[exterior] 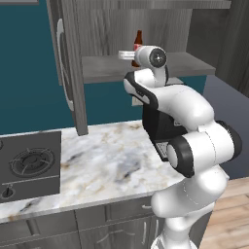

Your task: Pick the bottled drink from the counter and place it in the open cabinet.

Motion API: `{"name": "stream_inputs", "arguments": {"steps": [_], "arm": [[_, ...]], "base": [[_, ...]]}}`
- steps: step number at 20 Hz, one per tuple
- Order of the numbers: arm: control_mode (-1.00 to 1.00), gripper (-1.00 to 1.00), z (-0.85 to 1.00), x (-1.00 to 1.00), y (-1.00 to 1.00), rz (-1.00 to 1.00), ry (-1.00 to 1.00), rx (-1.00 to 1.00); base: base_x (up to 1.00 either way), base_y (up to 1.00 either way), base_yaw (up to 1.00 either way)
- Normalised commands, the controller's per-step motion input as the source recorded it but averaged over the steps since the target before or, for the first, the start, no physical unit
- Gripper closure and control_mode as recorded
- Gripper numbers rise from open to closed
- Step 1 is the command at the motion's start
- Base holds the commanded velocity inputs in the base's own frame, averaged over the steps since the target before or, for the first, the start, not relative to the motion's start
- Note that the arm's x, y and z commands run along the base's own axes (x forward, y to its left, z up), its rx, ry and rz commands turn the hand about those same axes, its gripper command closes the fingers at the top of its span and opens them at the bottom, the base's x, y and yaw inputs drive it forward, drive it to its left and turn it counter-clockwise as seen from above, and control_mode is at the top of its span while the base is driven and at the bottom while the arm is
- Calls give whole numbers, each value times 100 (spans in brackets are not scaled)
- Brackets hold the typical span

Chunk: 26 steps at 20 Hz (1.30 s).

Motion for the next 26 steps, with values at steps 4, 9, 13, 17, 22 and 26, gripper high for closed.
{"name": "stream_inputs", "arguments": {"steps": [4,9,13,17,22,26], "arm": [[-100,100,-1,0,3,0,-5,0],[-100,100,-9,0,2,0,-11,0],[-100,100,0,0,3,0,-4,0],[-100,100,0,0,0,0,0,0],[-100,-100,0,0,0,0,0,0],[-100,-100,0,0,0,0,0,0]], "base": [[0,0,0],[0,0,0],[0,0,0],[0,0,0],[0,0,0],[0,0,0]]}}
